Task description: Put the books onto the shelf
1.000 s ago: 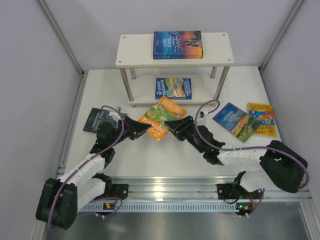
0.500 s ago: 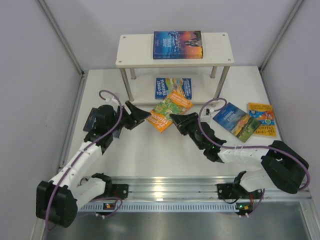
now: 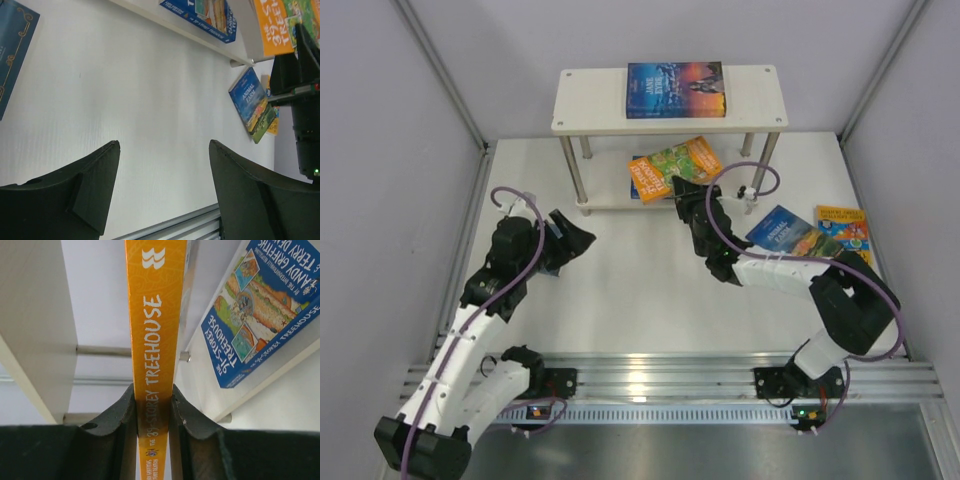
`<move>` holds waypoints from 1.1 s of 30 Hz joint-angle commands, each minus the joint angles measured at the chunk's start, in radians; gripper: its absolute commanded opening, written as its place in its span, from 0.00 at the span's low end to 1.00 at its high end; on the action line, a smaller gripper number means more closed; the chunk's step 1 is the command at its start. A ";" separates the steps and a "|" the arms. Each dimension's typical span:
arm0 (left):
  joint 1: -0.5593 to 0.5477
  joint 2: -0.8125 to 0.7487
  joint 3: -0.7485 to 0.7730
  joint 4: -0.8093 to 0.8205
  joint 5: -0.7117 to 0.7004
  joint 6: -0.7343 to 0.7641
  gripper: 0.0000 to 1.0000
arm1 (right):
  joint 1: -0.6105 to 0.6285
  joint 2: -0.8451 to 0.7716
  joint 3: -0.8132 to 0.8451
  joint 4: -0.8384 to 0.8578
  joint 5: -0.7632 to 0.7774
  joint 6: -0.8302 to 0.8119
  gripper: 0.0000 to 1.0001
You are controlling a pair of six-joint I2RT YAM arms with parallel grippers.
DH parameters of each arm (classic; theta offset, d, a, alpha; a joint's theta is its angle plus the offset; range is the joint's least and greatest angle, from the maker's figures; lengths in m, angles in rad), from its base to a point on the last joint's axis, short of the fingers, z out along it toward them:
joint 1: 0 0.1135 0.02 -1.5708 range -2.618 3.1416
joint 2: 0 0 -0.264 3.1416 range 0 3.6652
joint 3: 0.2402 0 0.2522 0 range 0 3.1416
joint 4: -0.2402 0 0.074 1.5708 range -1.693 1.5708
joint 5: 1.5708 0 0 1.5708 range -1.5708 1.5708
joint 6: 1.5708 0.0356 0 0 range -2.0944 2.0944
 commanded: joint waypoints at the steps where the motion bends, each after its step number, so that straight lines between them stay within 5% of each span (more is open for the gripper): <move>1: 0.003 -0.020 0.056 -0.079 0.000 0.043 0.77 | -0.010 0.071 0.113 0.097 0.092 0.052 0.00; 7: 0.003 -0.104 0.071 -0.113 0.012 0.049 0.77 | -0.041 0.267 0.248 0.191 0.117 0.103 0.00; 15: 0.003 -0.158 0.044 -0.140 -0.009 0.087 0.77 | -0.061 0.392 0.457 -0.034 0.167 0.144 0.00; 24: 0.004 -0.163 0.056 -0.160 -0.017 0.110 0.78 | -0.079 0.429 0.569 -0.347 0.171 0.201 0.31; 33: 0.004 -0.203 0.032 -0.176 -0.029 0.101 0.78 | -0.087 0.418 0.542 -0.407 0.080 0.209 0.44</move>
